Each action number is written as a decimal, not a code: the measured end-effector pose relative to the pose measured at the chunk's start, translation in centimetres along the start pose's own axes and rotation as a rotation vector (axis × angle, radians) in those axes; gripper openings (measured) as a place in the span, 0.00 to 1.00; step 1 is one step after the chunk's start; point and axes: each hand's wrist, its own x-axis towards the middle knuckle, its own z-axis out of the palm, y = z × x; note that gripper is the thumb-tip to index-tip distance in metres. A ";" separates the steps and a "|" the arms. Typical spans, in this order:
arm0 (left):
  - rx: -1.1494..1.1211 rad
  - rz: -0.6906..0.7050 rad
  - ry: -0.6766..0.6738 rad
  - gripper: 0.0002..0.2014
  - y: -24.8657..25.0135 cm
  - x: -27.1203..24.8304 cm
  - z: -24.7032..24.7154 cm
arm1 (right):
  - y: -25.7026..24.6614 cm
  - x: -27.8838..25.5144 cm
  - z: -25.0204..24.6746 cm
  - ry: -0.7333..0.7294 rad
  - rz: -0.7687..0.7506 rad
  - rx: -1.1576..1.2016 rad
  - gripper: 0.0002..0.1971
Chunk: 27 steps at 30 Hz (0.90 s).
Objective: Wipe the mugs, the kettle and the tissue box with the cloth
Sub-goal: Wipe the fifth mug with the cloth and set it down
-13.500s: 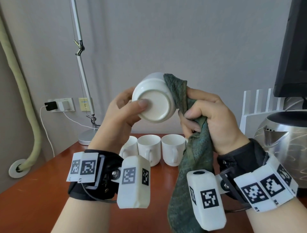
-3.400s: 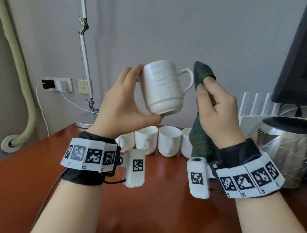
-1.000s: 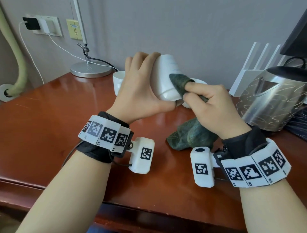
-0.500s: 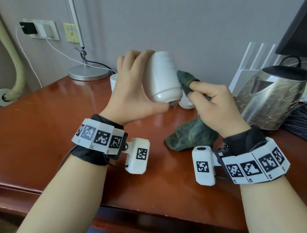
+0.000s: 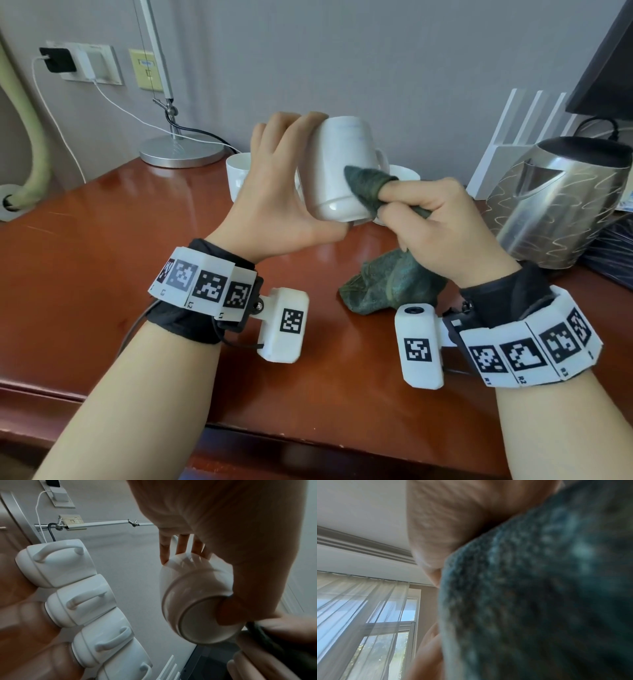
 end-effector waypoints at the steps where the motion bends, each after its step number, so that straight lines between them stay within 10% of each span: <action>1: -0.008 -0.008 -0.001 0.45 0.0 0.0 0.0 | -0.1 0.0 0.1 -0.025 0.000 0.009 0.21; 5: -0.028 -0.019 -0.030 0.46 0.3 -0.1 0.2 | 0.3 0.3 0.0 0.053 0.020 -0.026 0.10; 8: -0.050 -0.033 -0.028 0.46 0.4 -0.1 0.1 | 0.8 0.4 -0.5 0.122 0.080 0.008 0.23; 27: -0.036 0.013 -0.168 0.47 0.4 -0.3 0.1 | -0.2 0.1 -0.1 -0.076 -0.036 -0.236 0.16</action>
